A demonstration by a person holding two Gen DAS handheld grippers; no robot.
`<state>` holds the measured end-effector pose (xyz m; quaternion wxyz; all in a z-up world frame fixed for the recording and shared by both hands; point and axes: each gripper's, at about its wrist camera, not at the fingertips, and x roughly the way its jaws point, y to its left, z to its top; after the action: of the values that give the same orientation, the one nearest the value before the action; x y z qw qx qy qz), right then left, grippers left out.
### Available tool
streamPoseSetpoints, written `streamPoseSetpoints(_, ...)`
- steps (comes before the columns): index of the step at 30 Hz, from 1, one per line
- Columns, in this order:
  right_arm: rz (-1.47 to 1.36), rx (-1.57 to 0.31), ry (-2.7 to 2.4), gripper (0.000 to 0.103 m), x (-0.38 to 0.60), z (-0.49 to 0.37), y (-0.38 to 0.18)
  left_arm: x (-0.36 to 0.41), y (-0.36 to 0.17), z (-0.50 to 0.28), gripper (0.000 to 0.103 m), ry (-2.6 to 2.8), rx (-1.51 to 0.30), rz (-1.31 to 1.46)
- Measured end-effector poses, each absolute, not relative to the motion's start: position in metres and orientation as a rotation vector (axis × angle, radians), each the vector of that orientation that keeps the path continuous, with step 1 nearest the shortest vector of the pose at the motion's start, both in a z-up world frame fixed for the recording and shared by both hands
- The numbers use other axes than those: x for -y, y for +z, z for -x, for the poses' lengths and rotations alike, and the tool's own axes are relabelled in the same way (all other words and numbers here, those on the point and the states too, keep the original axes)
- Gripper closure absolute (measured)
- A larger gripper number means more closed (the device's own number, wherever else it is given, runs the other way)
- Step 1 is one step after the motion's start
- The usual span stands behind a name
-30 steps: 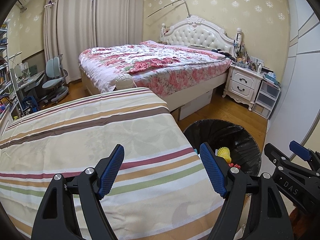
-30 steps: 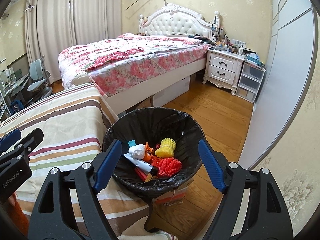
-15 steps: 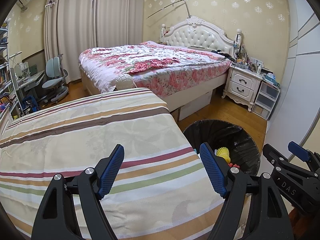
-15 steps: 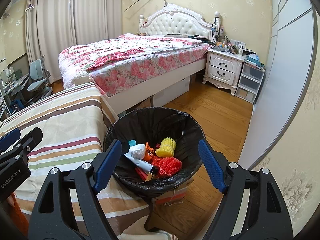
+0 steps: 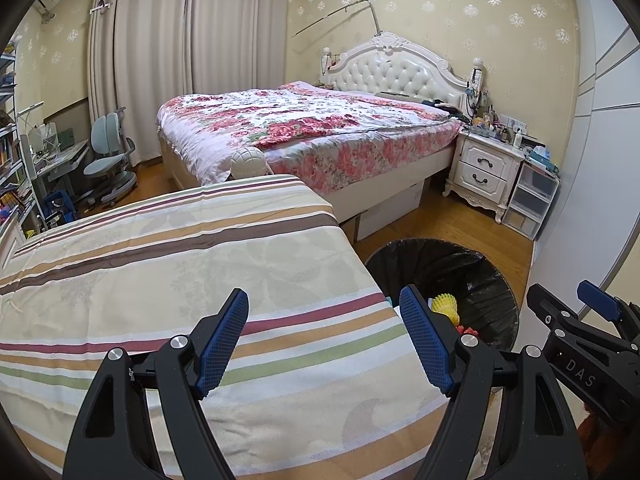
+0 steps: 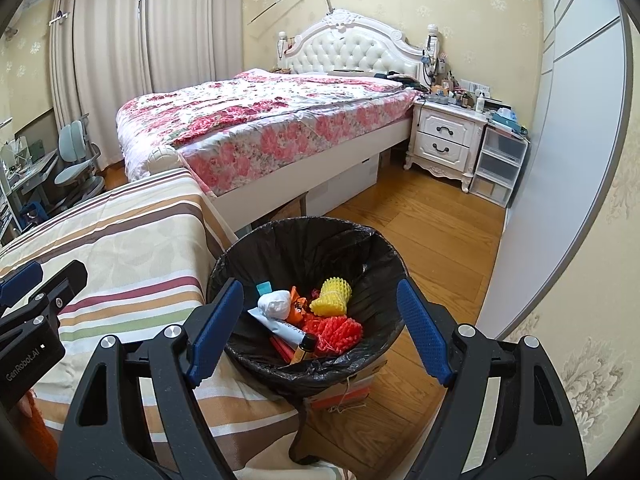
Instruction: Collect trash
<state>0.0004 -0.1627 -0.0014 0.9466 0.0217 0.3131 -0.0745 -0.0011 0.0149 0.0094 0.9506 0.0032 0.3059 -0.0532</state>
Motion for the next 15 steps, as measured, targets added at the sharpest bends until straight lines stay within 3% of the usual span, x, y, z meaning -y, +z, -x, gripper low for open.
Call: streamPoseSetpoints(15,-0.045,-0.637,-0.155,0.026,0.1627,0.001,0.0006,-0.0151,0.0094,0.0011,0.027,-0.109,-0.621,-0.007)
